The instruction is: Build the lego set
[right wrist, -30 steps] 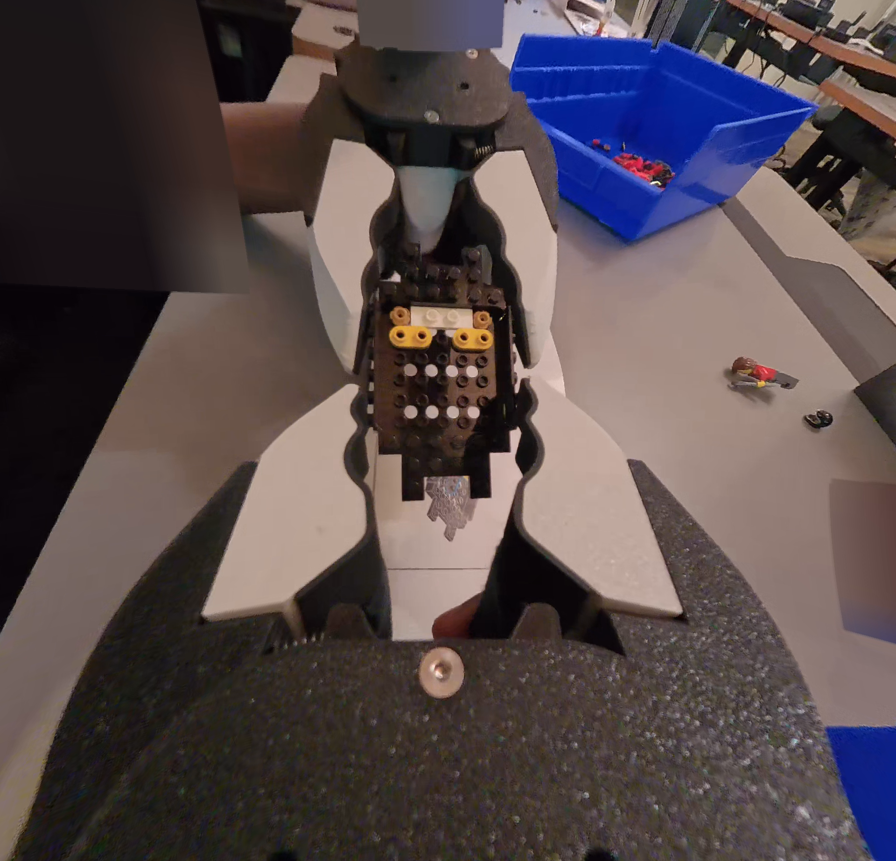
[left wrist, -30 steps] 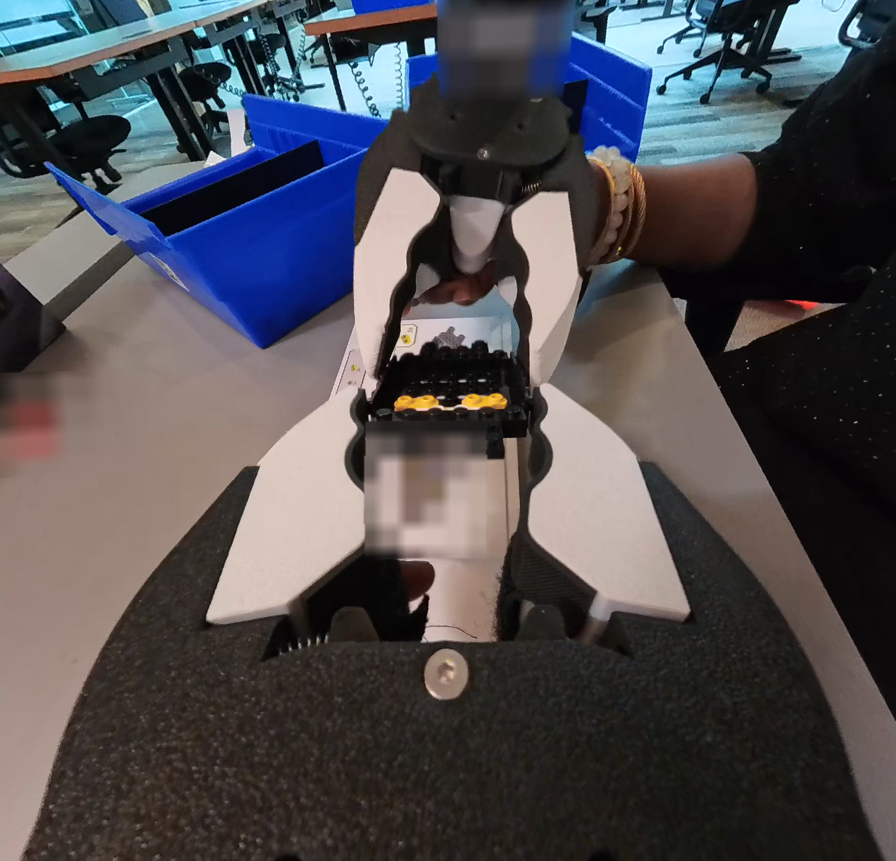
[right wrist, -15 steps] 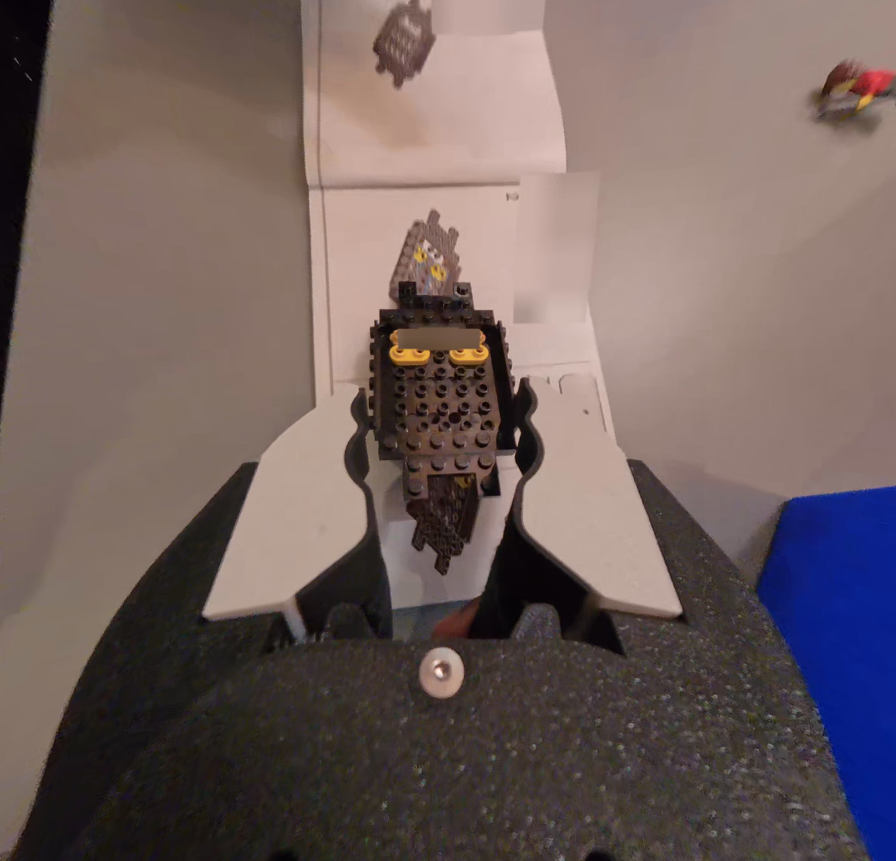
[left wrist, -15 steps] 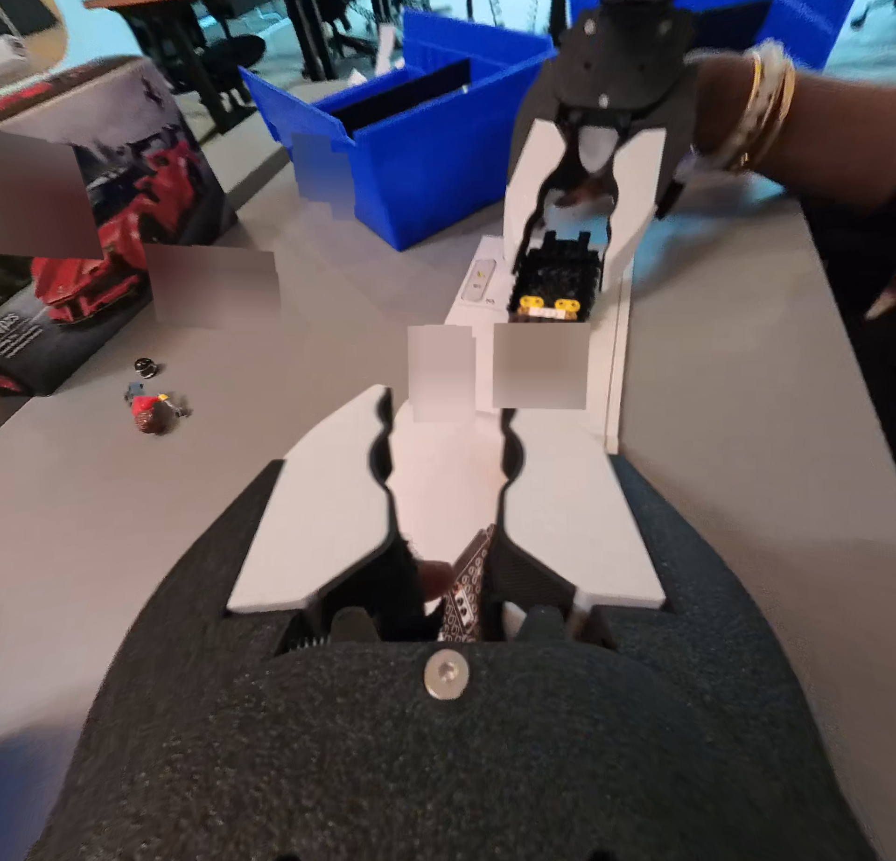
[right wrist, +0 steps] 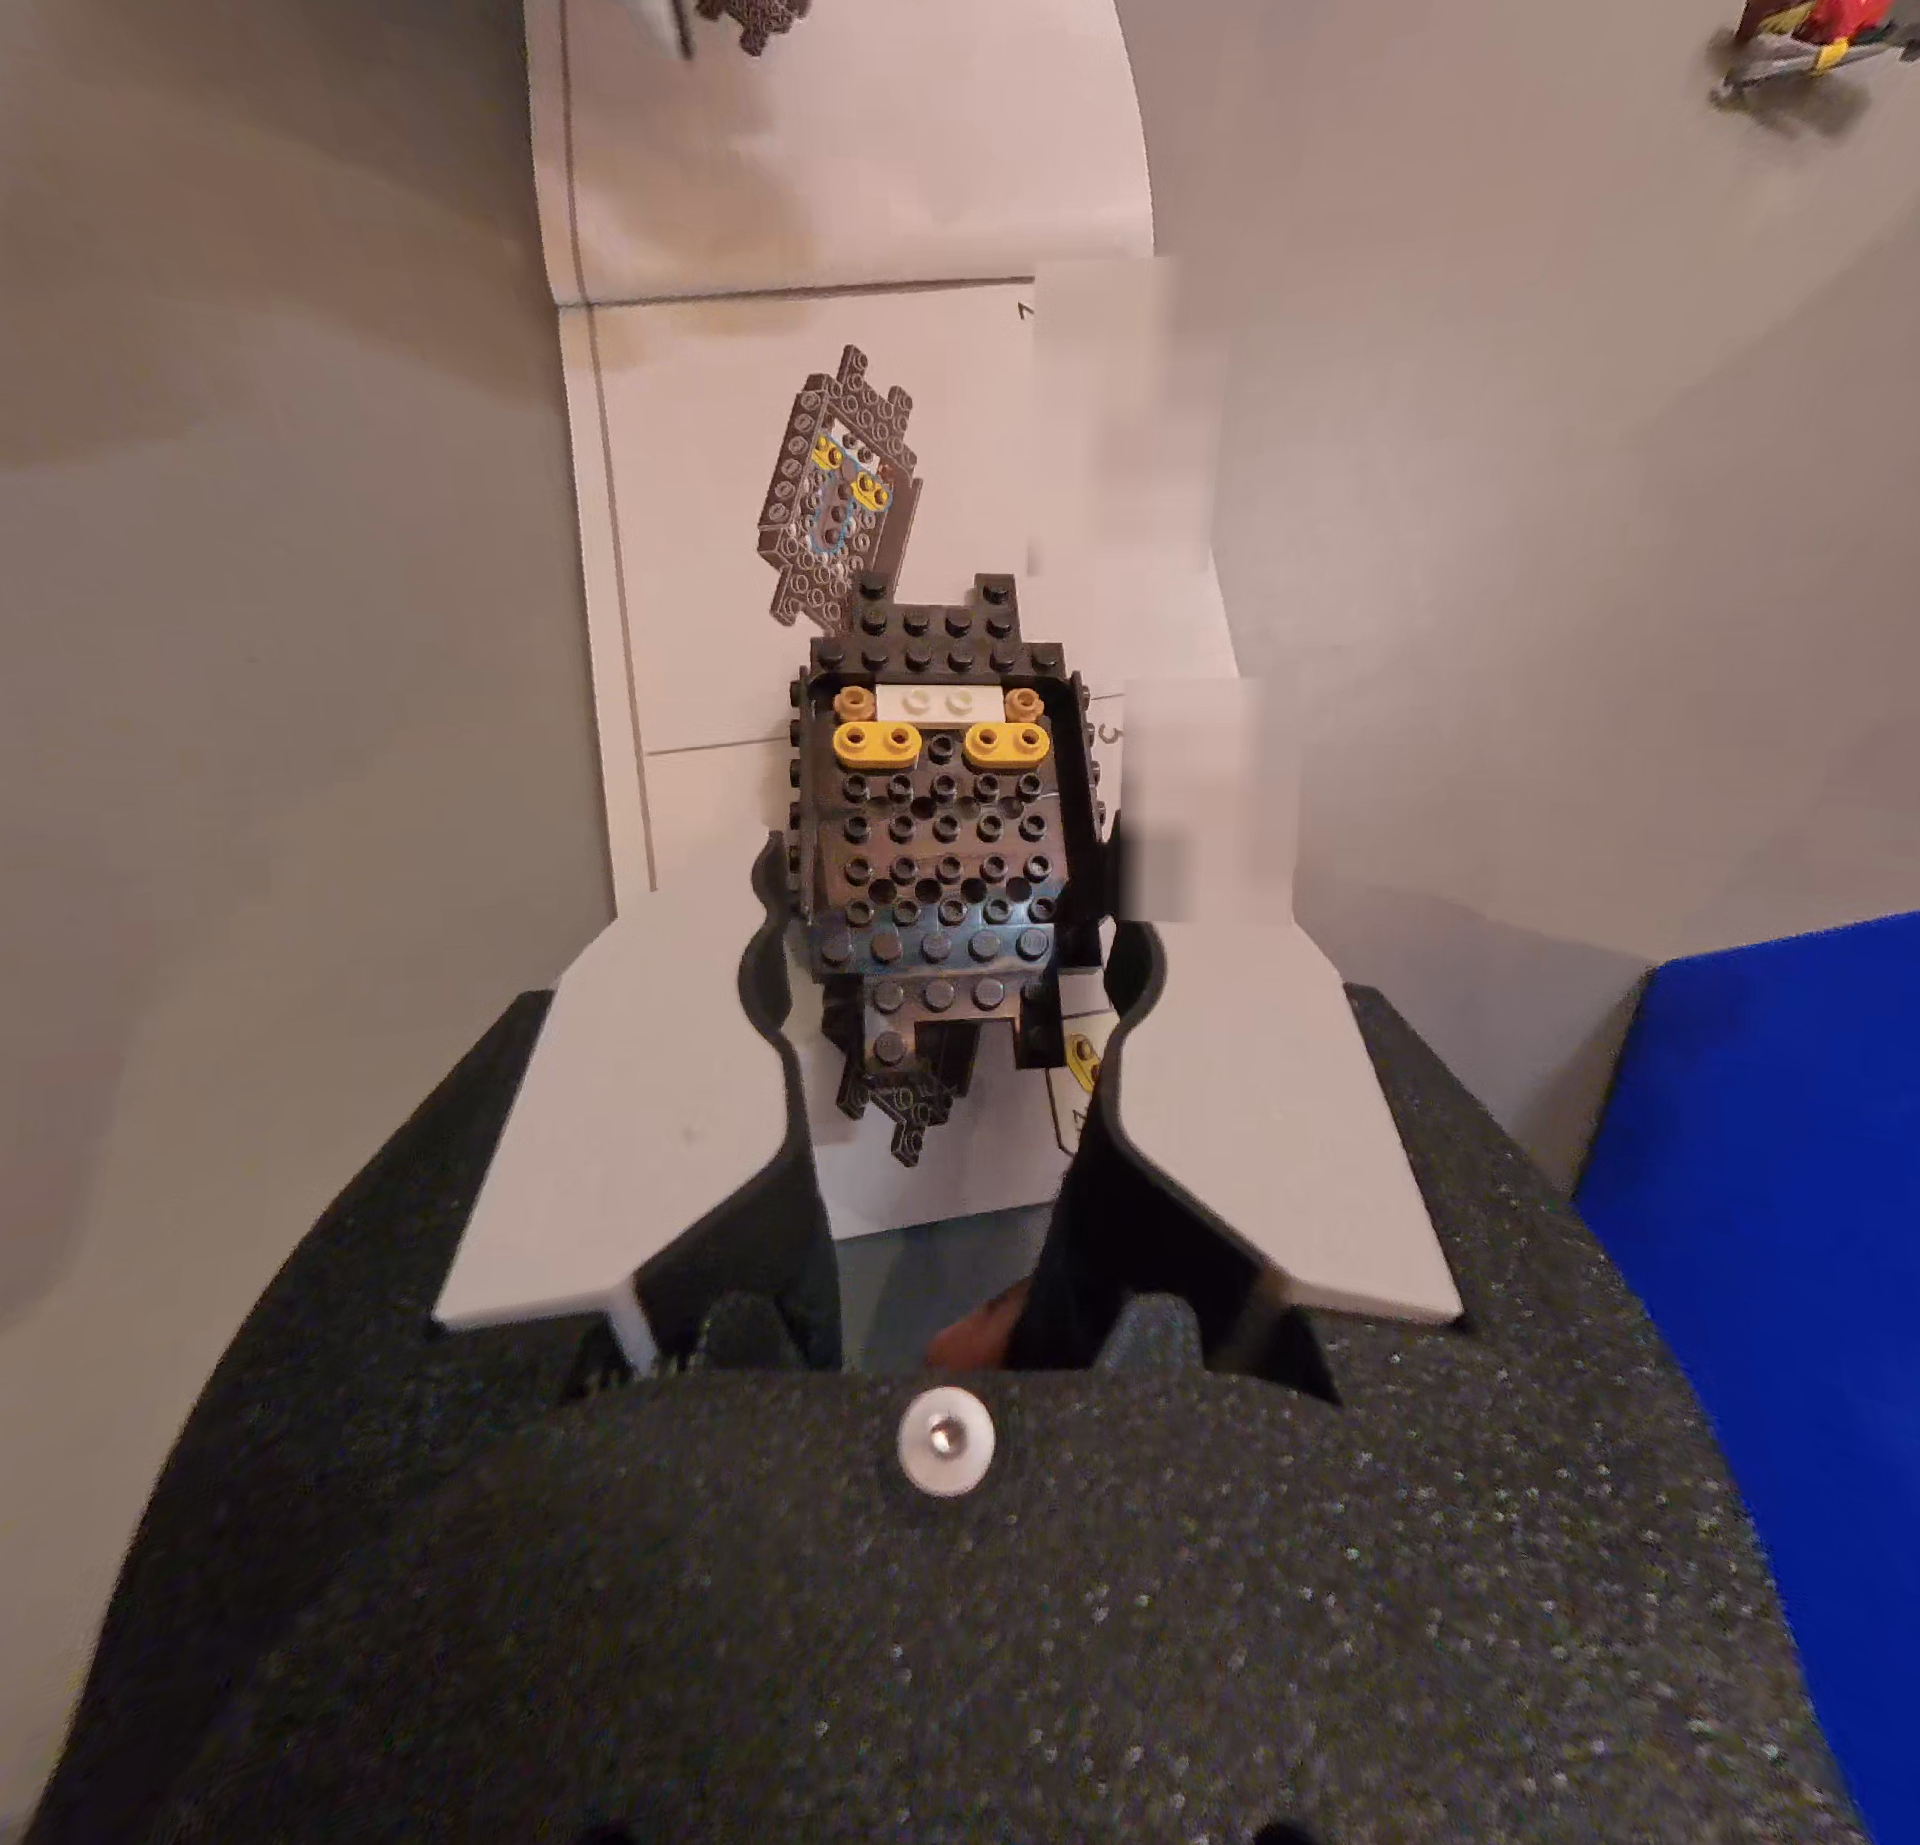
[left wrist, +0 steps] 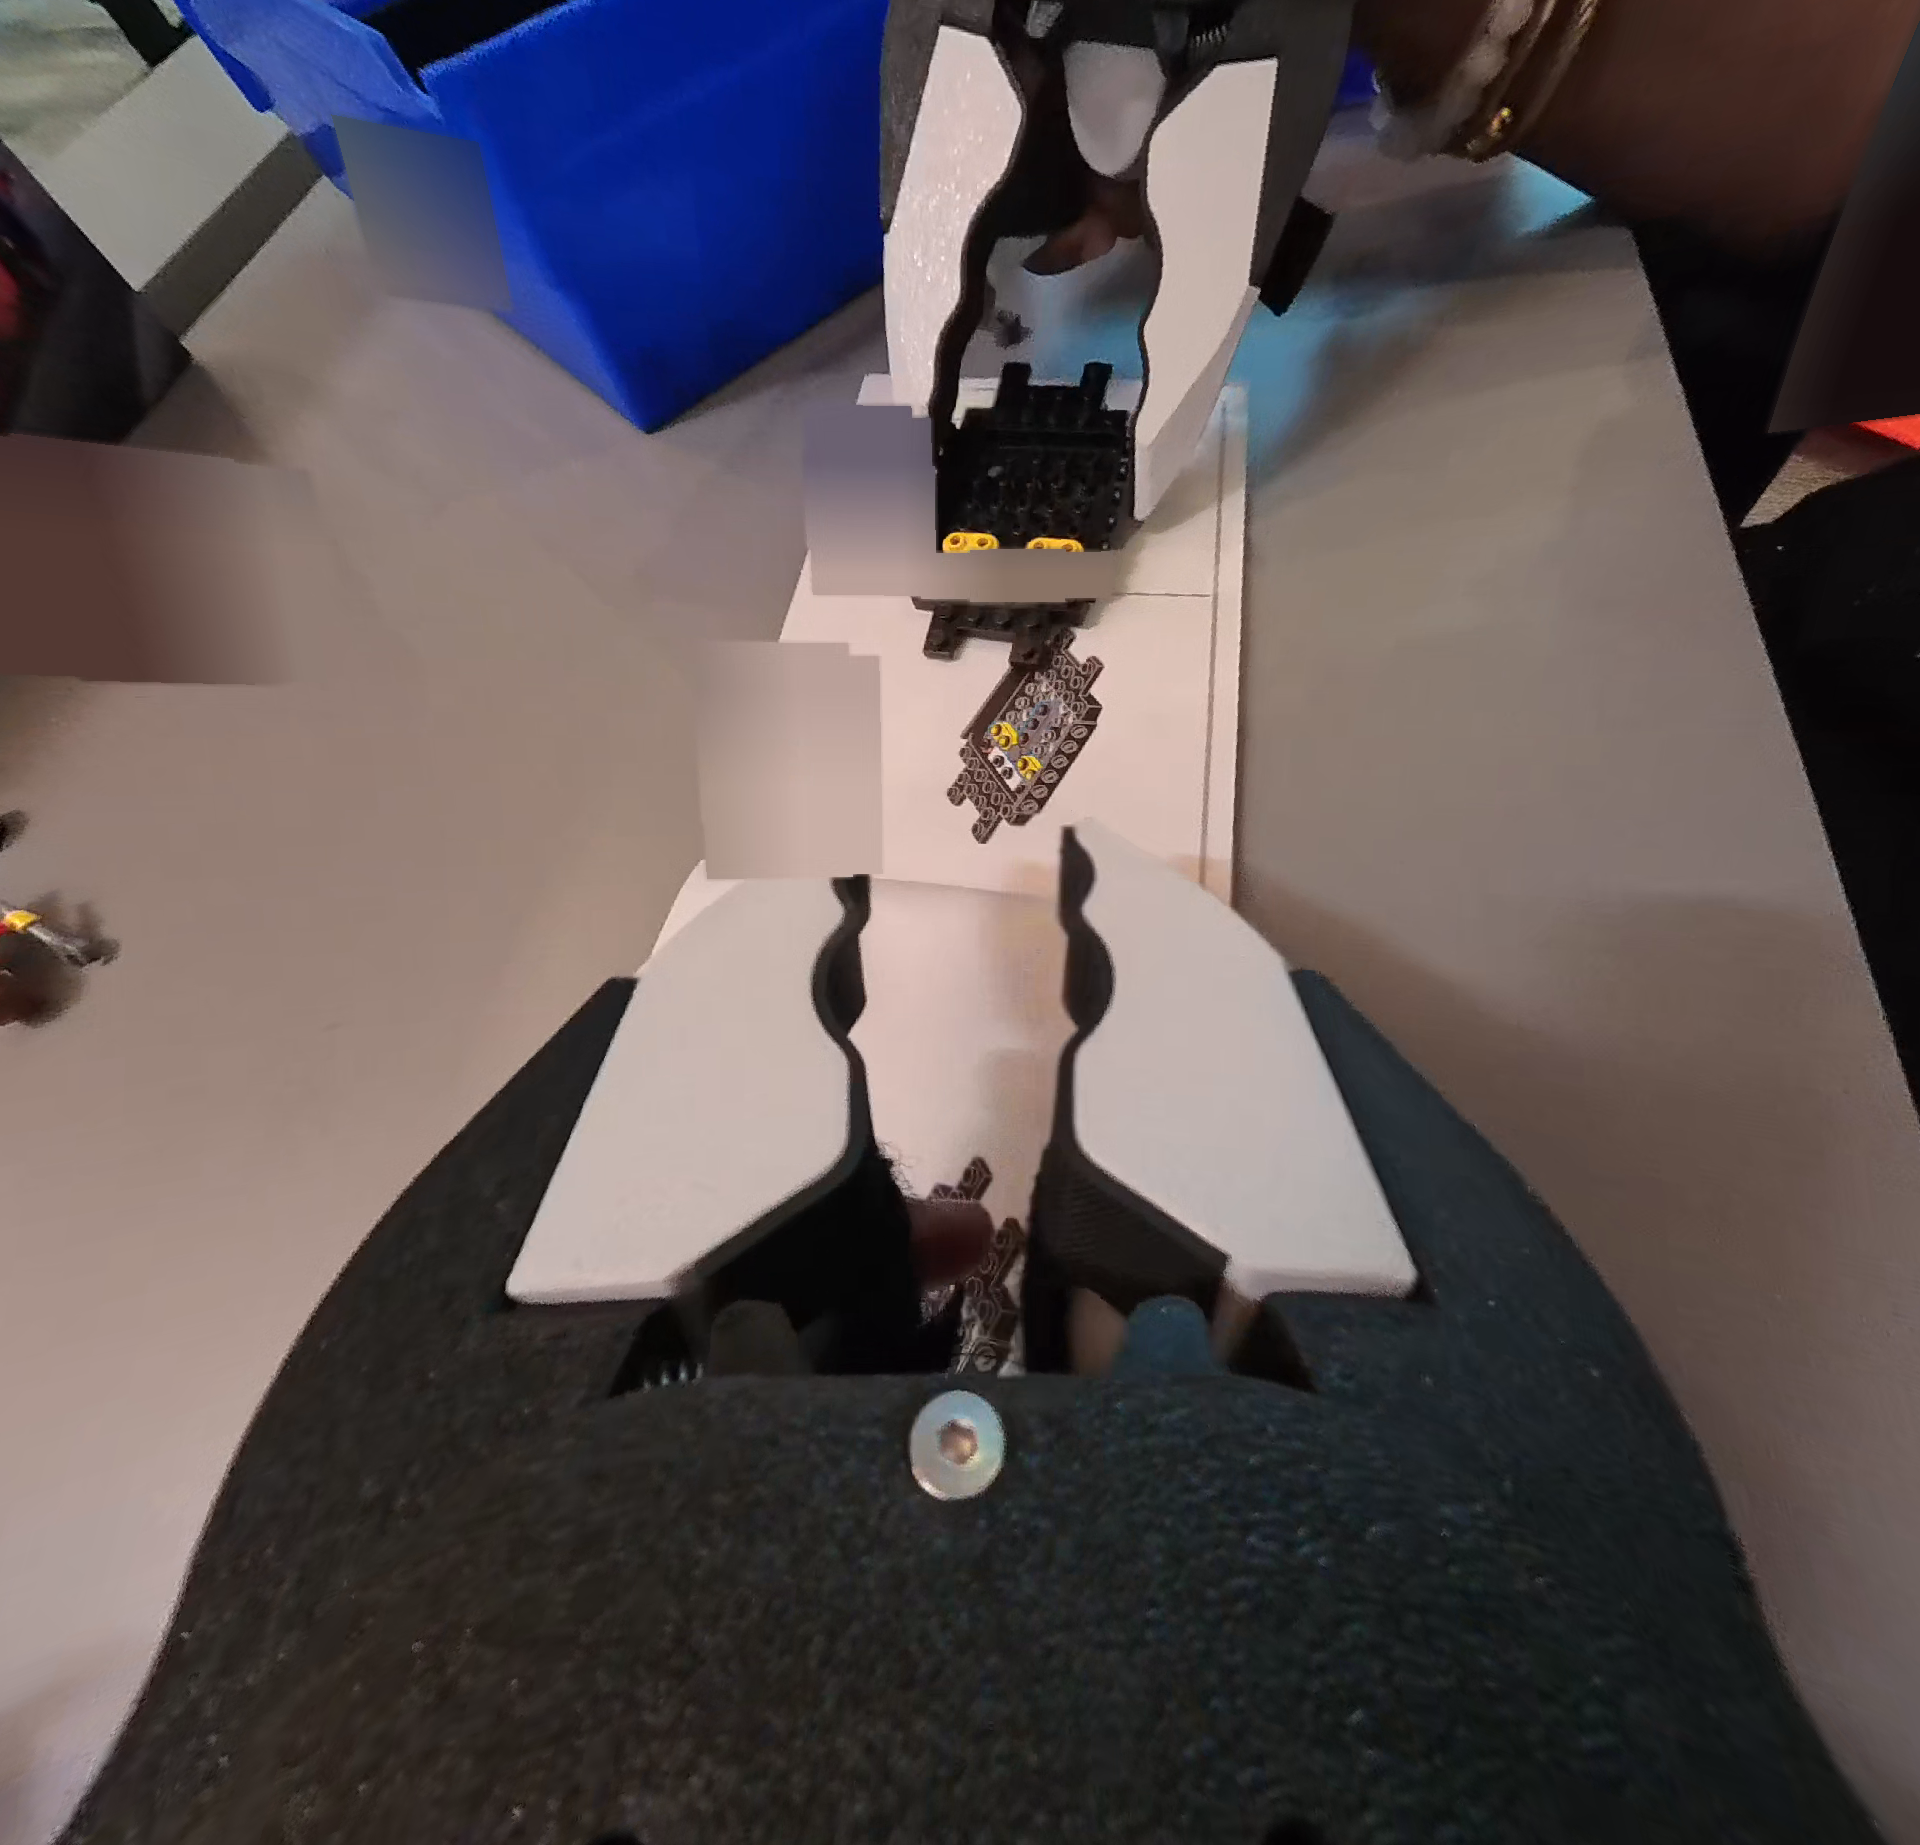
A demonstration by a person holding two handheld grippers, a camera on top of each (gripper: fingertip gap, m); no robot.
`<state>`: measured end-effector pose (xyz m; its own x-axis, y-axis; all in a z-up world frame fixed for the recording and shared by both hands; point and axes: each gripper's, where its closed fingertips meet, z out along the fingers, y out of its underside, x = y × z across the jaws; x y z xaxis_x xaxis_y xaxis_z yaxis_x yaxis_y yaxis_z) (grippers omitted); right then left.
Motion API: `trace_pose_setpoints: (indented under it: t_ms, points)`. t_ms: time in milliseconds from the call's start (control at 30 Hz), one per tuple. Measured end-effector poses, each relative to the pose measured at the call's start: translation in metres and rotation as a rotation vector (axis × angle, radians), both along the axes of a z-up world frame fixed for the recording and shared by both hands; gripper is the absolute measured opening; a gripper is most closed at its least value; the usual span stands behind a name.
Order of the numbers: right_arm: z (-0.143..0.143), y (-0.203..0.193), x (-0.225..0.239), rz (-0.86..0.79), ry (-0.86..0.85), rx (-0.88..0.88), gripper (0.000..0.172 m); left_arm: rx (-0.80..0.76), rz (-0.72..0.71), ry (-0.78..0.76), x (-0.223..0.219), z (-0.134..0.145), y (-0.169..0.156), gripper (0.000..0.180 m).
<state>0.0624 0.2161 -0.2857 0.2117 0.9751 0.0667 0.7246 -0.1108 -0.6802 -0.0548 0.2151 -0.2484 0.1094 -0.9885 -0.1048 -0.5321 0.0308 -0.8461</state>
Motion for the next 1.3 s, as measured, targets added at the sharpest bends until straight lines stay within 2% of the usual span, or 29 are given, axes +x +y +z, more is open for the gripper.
trace_pose_setpoints:
  t_ms: [67, 267, 300, 367, 433, 533, 567, 633, 700, 800, 867, 933, 967, 1033, 1167, 1300]
  points:
    - [0.001, -0.001, -0.003, 0.000, 0.010, -0.013, 0.059, -0.010, -0.004, 0.011, 0.001, -0.003, -0.001, 0.042]
    - [-0.002, -0.008, -0.017, 0.032, 0.026, -0.066, 0.061, -0.008, -0.004, 0.033, 0.004, -0.007, -0.002, 0.049]
    - [0.004, -0.010, -0.021, 0.028, 0.065, -0.089, 0.074, -0.008, 0.005, 0.030, 0.004, -0.006, -0.001, 0.049]
    - [0.027, -0.008, -0.021, -0.026, 0.144, -0.102, 0.079, -0.015, 0.023, 0.016, 0.004, -0.004, 0.002, 0.051]
    - [0.059, -0.011, -0.014, -0.086, 0.211, -0.074, 0.076, -0.011, 0.049, -0.004, 0.003, -0.001, 0.006, 0.054]
    - [0.111, -0.022, 0.014, -0.211, 0.218, -0.019, 0.075, 0.003, 0.115, -0.064, 0.000, 0.009, 0.015, 0.060]
    - [0.129, -0.028, 0.025, -0.229, 0.208, -0.006, 0.080, -0.002, 0.140, -0.085, -0.002, 0.011, 0.018, 0.060]
    - [0.153, -0.042, 0.055, -0.196, 0.106, -0.002, 0.100, -0.076, 0.201, -0.105, -0.010, 0.012, 0.024, 0.060]
    - [0.167, -0.034, 0.097, -0.239, -0.061, 0.004, 0.105, -0.195, 0.256, -0.135, -0.016, 0.013, 0.029, 0.063]
    - [0.178, -0.002, 0.144, -0.266, -0.192, 0.046, 0.093, -0.226, 0.329, -0.199, -0.022, 0.020, 0.042, 0.063]
    - [0.174, 0.024, 0.162, -0.240, -0.233, 0.074, 0.080, -0.193, 0.361, -0.214, -0.025, 0.026, 0.048, 0.058]
    - [0.164, 0.053, 0.169, -0.213, -0.223, 0.095, 0.061, -0.168, 0.387, -0.228, -0.026, 0.031, 0.052, 0.032]
    - [0.154, 0.064, 0.170, -0.195, -0.226, 0.078, 0.043, -0.175, 0.407, -0.235, -0.027, 0.034, 0.055, 0.016]
    - [0.127, 0.081, 0.173, -0.140, -0.273, 0.031, 0.014, -0.198, 0.433, -0.261, -0.027, 0.039, 0.059, 0.004]
    - [0.076, 0.096, 0.184, 0.041, -0.452, 0.013, 0.004, -0.199, 0.469, -0.316, -0.027, 0.047, 0.065, 0.000]
    - [0.050, 0.091, 0.192, 0.185, -0.554, -0.053, 0.006, -0.169, 0.509, -0.298, -0.025, 0.046, 0.074, 0.000]
